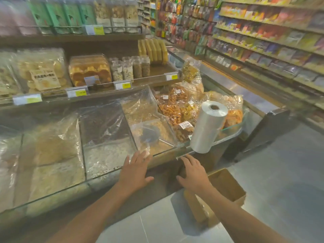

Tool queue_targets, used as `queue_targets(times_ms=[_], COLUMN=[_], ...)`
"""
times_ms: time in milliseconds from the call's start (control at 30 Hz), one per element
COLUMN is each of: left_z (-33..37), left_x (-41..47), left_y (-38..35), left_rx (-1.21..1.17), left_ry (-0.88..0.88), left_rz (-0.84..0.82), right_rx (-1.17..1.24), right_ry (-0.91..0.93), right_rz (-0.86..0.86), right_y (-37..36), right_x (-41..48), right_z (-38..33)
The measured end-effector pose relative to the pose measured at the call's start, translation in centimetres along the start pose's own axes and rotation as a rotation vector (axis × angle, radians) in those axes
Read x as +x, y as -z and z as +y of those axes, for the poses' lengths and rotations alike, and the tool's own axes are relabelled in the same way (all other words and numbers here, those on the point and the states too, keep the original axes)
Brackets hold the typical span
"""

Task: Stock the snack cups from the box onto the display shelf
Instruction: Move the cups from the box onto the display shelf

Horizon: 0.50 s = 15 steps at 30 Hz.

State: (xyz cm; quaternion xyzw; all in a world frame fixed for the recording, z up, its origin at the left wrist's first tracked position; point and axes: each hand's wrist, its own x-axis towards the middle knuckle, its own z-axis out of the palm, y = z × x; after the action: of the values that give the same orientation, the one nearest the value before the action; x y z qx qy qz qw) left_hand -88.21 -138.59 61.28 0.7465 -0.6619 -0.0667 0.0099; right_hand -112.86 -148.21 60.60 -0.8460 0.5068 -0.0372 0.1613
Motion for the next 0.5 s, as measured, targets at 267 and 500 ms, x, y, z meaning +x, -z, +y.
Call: queue_targets(times_ms=[267,500], left_z=[10.2,20.4], left_x=[4.0,8.9], left_y=[-2.2,-5.6], left_rx=[0.036,0.021], left_ry=[-0.179,-0.249], left_rz=[-0.068,-0.137], right_rx=[0.002,0.008], right_ry=[-0.219,-0.314], right_rz=[0.047,0.036], right_y=[1.6,2.5], right_x=[-5.1,-5.1], right_z=[9.9,20.9])
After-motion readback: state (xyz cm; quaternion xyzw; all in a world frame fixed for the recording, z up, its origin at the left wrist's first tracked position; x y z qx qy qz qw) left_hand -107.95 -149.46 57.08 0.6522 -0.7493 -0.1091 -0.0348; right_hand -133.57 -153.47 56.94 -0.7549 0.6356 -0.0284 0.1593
